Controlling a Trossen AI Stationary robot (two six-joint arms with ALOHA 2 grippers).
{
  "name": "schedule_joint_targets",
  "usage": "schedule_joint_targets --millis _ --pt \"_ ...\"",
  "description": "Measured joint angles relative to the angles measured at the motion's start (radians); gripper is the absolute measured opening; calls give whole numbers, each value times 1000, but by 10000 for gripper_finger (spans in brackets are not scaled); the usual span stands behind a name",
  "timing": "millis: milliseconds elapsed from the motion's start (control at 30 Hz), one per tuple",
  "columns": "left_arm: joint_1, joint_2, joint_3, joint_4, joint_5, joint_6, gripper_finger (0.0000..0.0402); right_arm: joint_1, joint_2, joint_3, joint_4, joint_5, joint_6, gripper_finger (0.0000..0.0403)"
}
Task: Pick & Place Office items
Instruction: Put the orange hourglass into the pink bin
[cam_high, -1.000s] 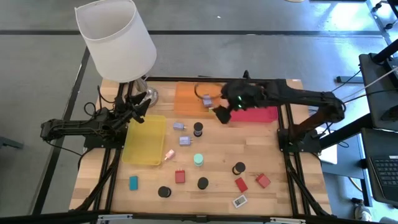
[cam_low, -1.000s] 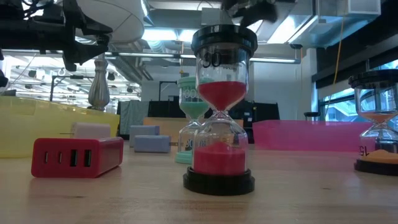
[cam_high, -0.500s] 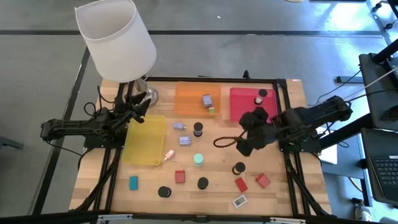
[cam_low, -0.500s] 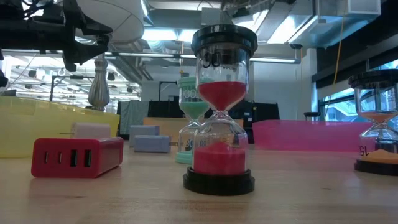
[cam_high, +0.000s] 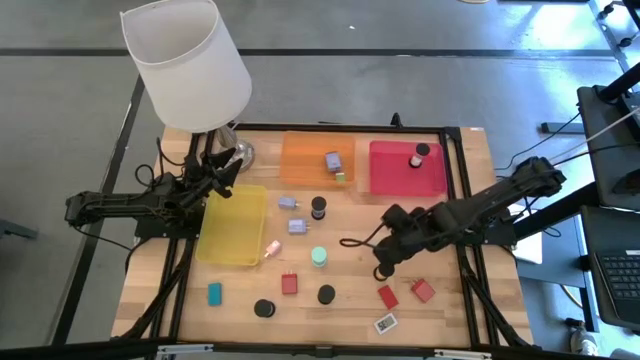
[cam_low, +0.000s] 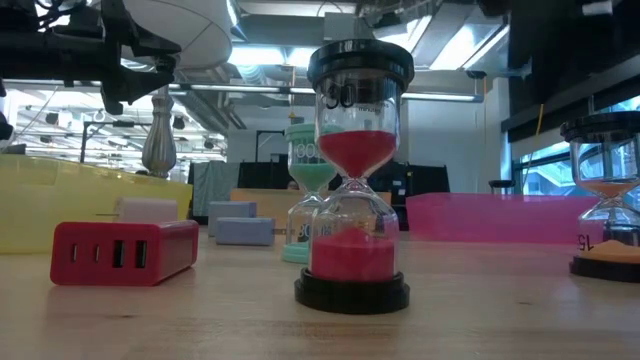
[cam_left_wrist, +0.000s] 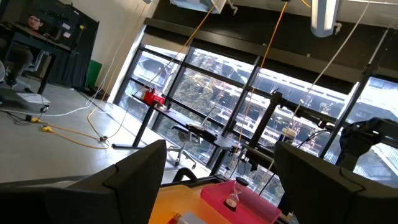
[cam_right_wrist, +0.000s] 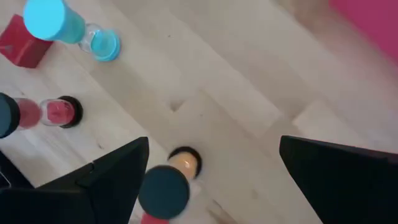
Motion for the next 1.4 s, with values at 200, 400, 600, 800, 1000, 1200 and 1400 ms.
schedule_joint_targets --millis 200,400,600,800,1000,1200,1400 --pt "0 0 0 0 0 0 294 0 0 -85 173 -57 27 364" --pt "0 0 0 0 0 0 294 26 7 -108 221 -107 27 364" --pt "0 0 0 0 0 0 294 54 61 -109 254 -84 27 364" --pt "0 0 0 0 0 0 294 68 101 -109 294 -87 35 364" --pt "0 0 0 0 0 0 294 98 138 -109 295 -93 85 364" --pt "0 0 0 0 0 0 294 120 163 -109 289 -93 133 359" --pt "0 0 0 0 0 0 294 141 194 -109 283 -119 160 329"
